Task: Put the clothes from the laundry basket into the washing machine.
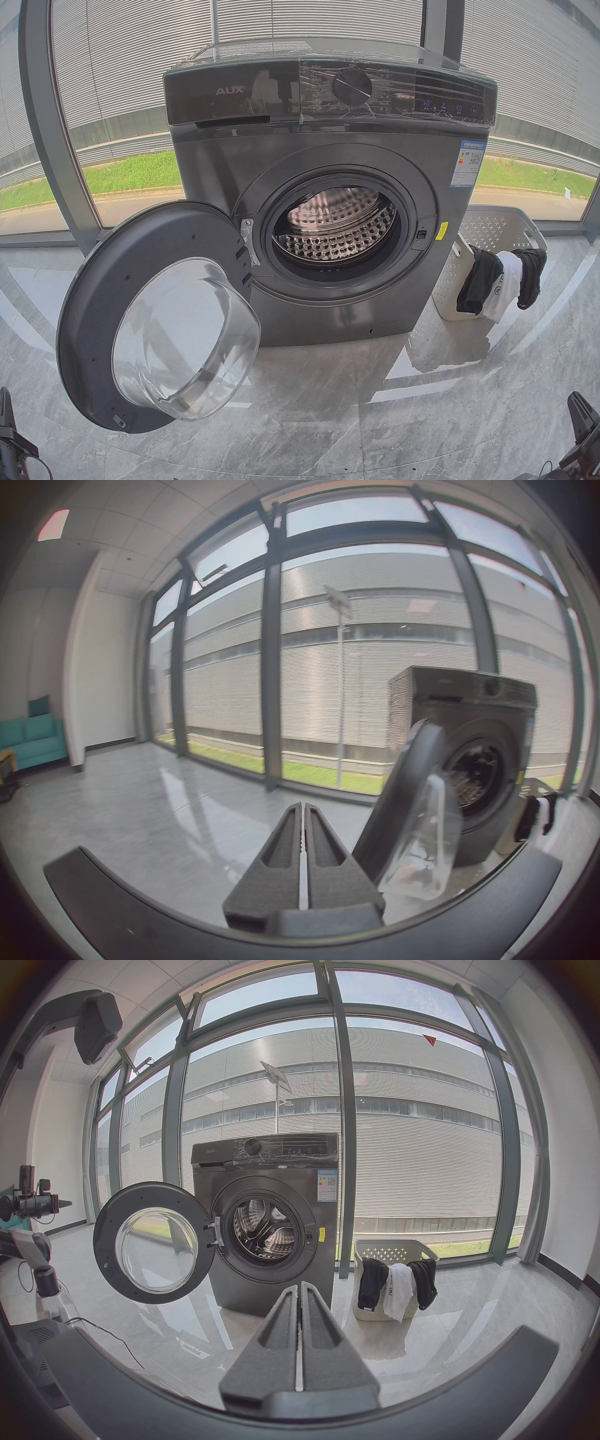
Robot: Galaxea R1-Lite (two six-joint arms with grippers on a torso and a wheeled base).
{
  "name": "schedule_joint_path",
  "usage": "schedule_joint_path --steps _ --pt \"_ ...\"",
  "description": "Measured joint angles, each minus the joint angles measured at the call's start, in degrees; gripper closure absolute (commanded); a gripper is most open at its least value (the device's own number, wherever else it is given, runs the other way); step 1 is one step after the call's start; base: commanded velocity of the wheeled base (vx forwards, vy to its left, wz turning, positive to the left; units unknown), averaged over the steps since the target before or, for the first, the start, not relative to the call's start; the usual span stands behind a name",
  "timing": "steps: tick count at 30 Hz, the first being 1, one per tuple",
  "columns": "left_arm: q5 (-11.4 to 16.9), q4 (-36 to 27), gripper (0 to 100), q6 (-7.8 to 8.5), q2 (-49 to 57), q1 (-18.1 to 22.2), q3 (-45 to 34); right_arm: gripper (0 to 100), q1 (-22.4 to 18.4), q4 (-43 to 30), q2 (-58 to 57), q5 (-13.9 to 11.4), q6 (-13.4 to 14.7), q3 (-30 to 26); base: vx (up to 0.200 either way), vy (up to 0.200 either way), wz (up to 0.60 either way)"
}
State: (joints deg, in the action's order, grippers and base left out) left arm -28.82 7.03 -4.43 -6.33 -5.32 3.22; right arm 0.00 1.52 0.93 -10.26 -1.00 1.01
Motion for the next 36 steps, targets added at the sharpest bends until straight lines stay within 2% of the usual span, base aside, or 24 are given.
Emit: schedule_joint_path --steps 3,6,8,9,13,15,17,19,21,22,24,26,27,29,33,36 --pt "-3.8 -1.8 100 -1.69 0.3 1.9 -1.0 100 0.0 -0.2 0.0 0.0 0.0 0.0 0.000 0.000 0.00" --pt "-3.5 -3.2 100 -2.72 0.3 6.2 -0.7 100 0.0 -0.3 0.0 0.0 0.0 0.0 0.000 0.000 0.00" --pt "-1.1 -4.0 100 -3.15 0.3 8.9 -0.4 100 0.0 -0.3 0.0 0.0 0.0 0.0 0.000 0.000 0.00" --pt "1.3 -3.8 100 -3.38 0.3 10.4 -0.5 100 0.0 -0.3 0.0 0.0 0.0 0.0 0.000 0.000 0.00" --pt "8.2 -3.2 100 -4.02 0.5 12.3 -1.7 100 0.0 -0.4 0.0 0.0 0.2 0.0 0.000 0.000 0.00" --pt "13.1 -3.2 100 -3.95 0.6 12.6 -2.0 100 0.1 -0.4 0.0 0.0 0.3 0.0 0.000 0.000 0.00" --pt "17.8 -3.3 100 -3.36 0.7 12.8 -2.1 100 0.1 -0.4 0.0 0.1 0.5 0.0 0.000 0.000 0.00" --pt "21.1 -3.5 100 -2.11 0.7 12.9 -2.2 100 0.1 -0.4 0.0 0.4 0.6 0.0 0.000 0.000 0.00" --pt "23.0 -3.6 100 0.52 0.7 12.9 -2.2 100 0.0 -0.4 0.0 0.9 0.6 0.0 0.000 0.000 0.00" --pt "23.8 -3.6 100 2.86 0.8 12.9 -2.2 100 0.0 -0.4 0.0 1.3 0.6 0.0 0.000 0.000 0.00" --pt "25.5 -3.7 100 6.19 0.8 12.9 -2.2 100 0.0 -0.4 0.0 2.0 0.3 0.0 0.000 0.000 0.00" --pt "28.1 -3.7 100 7.86 0.8 12.8 -2.2 100 0.0 -0.4 0.0 2.6 -0.1 0.0 0.000 0.000 0.00" --pt "29.0 -3.9 100 8.01 0.8 12.7 -2.2 100 0.1 -0.4 0.0 2.7 -0.3 0.0 0.000 0.000 0.00" --pt "30.0 -5.8 100 7.13 0.8 12.3 -2.2 100 0.1 -0.4 0.0 2.9 -0.6 0.0 0.000 0.000 0.00" --pt "30.1 -8.1 100 5.32 0.9 10.6 -2.2 100 0.1 -0.3 0.0 3.1 -0.5 0.0 0.000 0.000 0.00" --pt "29.9 -7.7 100 4.89 0.9 10.3 -2.2 100 0.1 -0.2 0.0 3.3 0.4 0.0 0.000 0.000 0.00"
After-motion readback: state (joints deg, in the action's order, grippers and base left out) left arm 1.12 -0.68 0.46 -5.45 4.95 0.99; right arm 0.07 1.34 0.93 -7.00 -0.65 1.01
